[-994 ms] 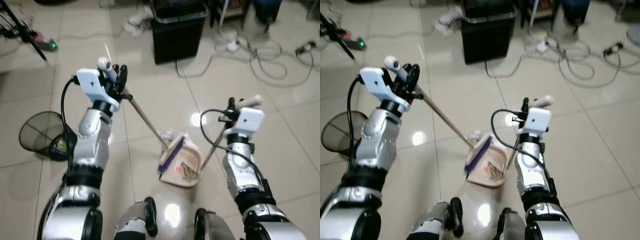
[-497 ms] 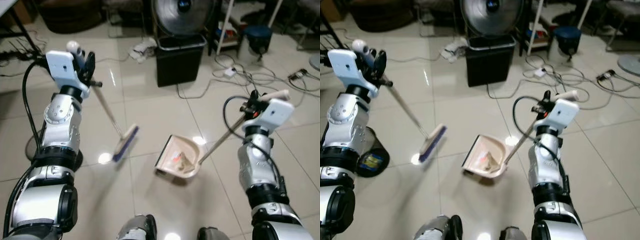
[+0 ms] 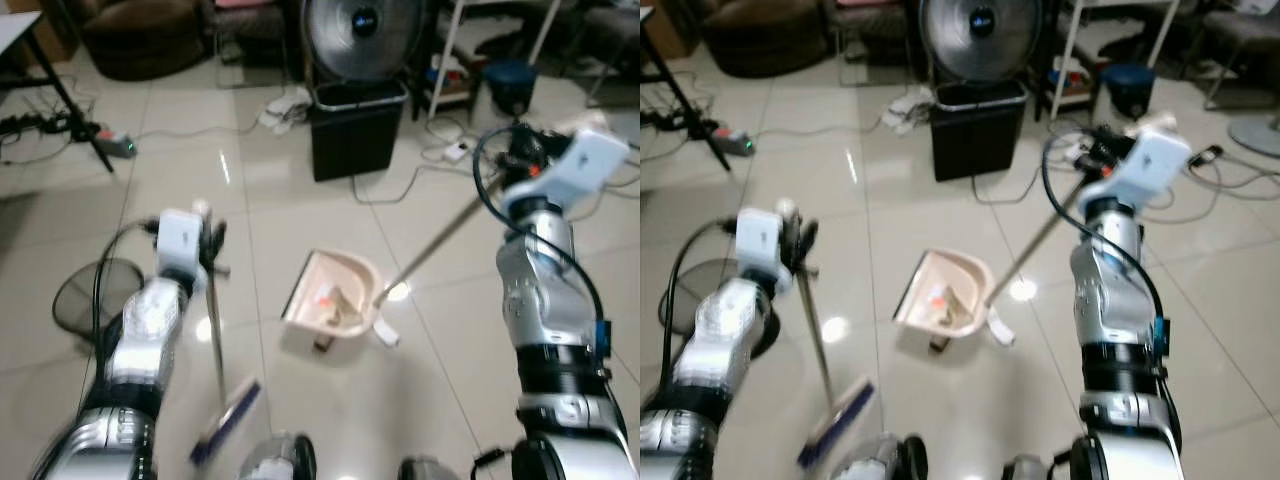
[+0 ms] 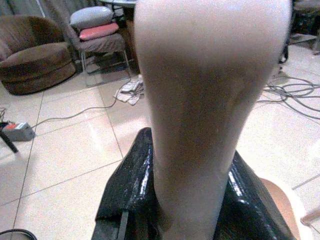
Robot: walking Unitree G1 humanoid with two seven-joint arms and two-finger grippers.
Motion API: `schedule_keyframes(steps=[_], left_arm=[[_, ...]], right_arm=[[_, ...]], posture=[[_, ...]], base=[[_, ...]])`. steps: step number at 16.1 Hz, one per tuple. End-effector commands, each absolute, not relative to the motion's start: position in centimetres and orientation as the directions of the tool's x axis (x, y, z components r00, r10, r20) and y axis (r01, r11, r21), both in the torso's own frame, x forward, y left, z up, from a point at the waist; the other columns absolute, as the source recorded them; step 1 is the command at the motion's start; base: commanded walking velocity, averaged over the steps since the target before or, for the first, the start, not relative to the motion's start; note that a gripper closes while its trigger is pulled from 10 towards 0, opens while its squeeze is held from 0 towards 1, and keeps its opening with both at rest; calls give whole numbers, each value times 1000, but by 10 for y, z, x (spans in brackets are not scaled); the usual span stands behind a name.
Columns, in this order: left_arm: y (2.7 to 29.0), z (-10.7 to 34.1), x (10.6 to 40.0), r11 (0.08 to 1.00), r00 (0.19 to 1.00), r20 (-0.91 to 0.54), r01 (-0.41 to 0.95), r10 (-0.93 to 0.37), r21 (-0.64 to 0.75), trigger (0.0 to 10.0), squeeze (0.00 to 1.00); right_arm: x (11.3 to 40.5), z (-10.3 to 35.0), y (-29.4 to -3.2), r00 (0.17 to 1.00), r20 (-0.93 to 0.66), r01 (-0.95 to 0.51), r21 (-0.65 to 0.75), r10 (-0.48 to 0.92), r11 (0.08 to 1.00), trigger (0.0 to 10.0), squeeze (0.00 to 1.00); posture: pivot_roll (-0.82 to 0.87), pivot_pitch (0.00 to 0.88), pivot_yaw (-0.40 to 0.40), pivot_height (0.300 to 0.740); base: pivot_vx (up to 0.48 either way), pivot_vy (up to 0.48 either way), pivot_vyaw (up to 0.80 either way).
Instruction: Sweep floor
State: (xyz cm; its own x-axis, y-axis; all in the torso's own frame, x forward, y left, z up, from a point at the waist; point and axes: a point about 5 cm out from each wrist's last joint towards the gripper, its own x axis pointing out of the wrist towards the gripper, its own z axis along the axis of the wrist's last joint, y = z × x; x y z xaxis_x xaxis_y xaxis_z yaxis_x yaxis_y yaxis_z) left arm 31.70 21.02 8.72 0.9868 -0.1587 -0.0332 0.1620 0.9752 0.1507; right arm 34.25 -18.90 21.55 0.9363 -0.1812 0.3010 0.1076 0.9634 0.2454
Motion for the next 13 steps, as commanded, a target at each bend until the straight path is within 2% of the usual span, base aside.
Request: schedule_keyframes(steps=[1,2,5,9,13], left_arm=[[208,97,316,971,987,12,156,-161,182,10000,0],[208,93,311,970,986,-4,163,-165,183,10000,0],[207,82,290,974,988,-43,151,-146,171,10000,0],[203,96,291,977,991,30,121,-129,178,10000,0],[198,102,288,971,988,38,140,-150,194,10000,0]], right_arm=[[339,227,-182,939,316,52,267,-138,962,10000,0],[338,228,-180,946,299,37,285,-126,958,10000,0],[332,242,-172,955,287,-20,322,-78,947,10000,0],[330,258,-176,948,307,-30,354,-86,935,10000,0],[329,269,-183,944,312,-19,374,-106,927,10000,0]], posture=[[-37,0,95,740],[-36,0,95,740],[-30,0,98,740],[-10,0,90,740],[-11,0,92,740]], base=[[0,0,0],[0,0,0],[0,0,800],[0,0,800],[0,0,800]])
